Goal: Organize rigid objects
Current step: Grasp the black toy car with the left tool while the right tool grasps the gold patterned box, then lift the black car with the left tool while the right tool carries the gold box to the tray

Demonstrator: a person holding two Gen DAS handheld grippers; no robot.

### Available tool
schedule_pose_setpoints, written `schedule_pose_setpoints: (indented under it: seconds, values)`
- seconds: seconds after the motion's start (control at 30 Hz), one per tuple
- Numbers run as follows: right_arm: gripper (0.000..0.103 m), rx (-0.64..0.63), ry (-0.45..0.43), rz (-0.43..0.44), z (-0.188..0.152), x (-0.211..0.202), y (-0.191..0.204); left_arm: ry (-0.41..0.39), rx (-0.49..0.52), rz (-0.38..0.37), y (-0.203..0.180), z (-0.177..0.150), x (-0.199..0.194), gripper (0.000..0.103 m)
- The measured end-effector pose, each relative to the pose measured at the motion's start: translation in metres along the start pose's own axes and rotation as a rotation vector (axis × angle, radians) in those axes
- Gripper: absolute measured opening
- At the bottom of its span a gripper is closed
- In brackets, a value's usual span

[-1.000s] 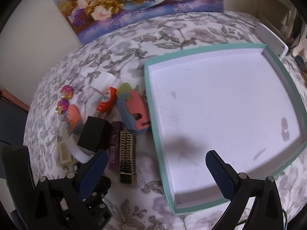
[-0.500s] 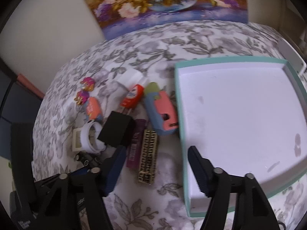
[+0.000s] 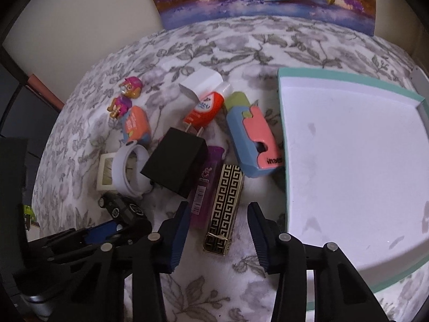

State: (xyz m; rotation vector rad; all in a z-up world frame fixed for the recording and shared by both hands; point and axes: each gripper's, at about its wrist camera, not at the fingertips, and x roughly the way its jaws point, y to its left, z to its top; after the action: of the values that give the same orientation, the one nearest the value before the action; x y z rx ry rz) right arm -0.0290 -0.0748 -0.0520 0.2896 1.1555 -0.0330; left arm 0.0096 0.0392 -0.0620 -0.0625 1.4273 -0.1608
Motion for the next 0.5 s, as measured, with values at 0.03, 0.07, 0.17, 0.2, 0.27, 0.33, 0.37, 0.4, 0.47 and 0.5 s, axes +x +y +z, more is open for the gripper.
schedule_pose_setpoints:
  seconds: [0.03, 0.07, 0.17, 0.2, 0.27, 0.33, 0.37, 0.4, 0.47, 0.5]
  values:
    - [0.046, -0.001, 0.006, -0.003, 0.000, 0.002, 0.000, -0.003, 0.000, 0.002, 0.000, 0.000, -0.002, 0.044]
    - [0.046, 0.000, 0.009, -0.005, 0.000, 0.004, 0.000, -0.008, -0.001, 0.009, 0.001, 0.000, -0.004, 0.044]
    - [0.043, 0.014, 0.024, -0.008, 0.001, 0.010, -0.003, -0.017, -0.009, 0.015, 0.004, 0.001, -0.008, 0.044]
    - [0.042, 0.015, 0.027, -0.012, 0.001, 0.011, -0.004, -0.018, -0.013, 0.011, 0.006, 0.001, -0.010, 0.044]
    - [0.038, 0.019, 0.034, -0.018, 0.001, 0.013, -0.005, -0.024, -0.018, 0.011, 0.007, 0.002, -0.012, 0.044]
    - [0.037, 0.023, 0.041, -0.023, 0.001, 0.014, -0.007, -0.035, -0.026, 0.011, 0.010, 0.003, -0.016, 0.045]
    - [0.036, 0.022, 0.042, -0.023, 0.001, 0.013, -0.007, -0.040, -0.030, 0.009, 0.011, 0.003, -0.018, 0.045]
    - [0.035, 0.018, 0.043, -0.027, 0.000, 0.012, -0.007, -0.044, -0.034, 0.006, 0.012, 0.004, -0.019, 0.046]
    - [0.031, 0.003, 0.047, -0.043, -0.001, 0.012, -0.004, -0.050, -0.047, 0.003, 0.017, 0.007, -0.022, 0.047]
    - [0.031, -0.005, 0.050, -0.050, -0.001, 0.012, -0.002, -0.049, -0.053, 0.006, 0.018, 0.008, -0.022, 0.050]
